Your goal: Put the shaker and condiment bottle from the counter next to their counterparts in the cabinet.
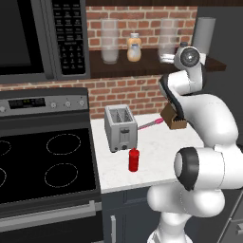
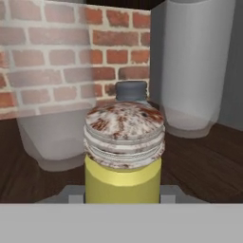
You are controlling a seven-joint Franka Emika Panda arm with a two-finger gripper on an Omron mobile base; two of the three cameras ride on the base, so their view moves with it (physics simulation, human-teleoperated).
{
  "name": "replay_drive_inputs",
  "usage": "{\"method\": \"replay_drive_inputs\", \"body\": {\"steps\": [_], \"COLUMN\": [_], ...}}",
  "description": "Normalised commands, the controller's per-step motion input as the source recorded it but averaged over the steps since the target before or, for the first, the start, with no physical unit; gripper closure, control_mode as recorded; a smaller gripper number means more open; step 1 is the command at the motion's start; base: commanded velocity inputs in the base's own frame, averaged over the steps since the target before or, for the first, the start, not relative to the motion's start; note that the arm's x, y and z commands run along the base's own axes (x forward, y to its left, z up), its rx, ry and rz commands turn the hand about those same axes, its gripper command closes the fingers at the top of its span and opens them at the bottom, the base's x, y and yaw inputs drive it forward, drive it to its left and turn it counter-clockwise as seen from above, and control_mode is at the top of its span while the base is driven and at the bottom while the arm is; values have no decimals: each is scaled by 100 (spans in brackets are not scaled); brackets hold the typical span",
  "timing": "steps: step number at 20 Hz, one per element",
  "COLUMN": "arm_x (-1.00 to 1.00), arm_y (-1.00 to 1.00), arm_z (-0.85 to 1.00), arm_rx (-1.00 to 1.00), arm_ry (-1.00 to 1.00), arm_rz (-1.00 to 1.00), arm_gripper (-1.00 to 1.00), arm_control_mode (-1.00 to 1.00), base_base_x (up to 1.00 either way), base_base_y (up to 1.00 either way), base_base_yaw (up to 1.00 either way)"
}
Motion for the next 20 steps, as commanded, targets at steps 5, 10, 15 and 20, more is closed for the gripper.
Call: {"method": "replay_drive_inputs", "body": {"steps": [5, 10, 15, 20], "arm_x": [17, 10, 17, 32], "arm_y": [-3, -4, -5, -3], "arm_z": [0, -6, -12, -8], "arm_rx": [1, 0, 0, 0], "arm_ry": [-1, -1, 0, 0], "arm_rz": [0, 0, 0, 0], "arm_gripper": [100, 100, 100, 100], "arm_control_mode": [-100, -100, -100, -100], "base_base_x": [0, 0, 0, 0], "base_base_y": [0, 0, 0, 0], "base_base_yaw": [0, 0, 0, 0]}}
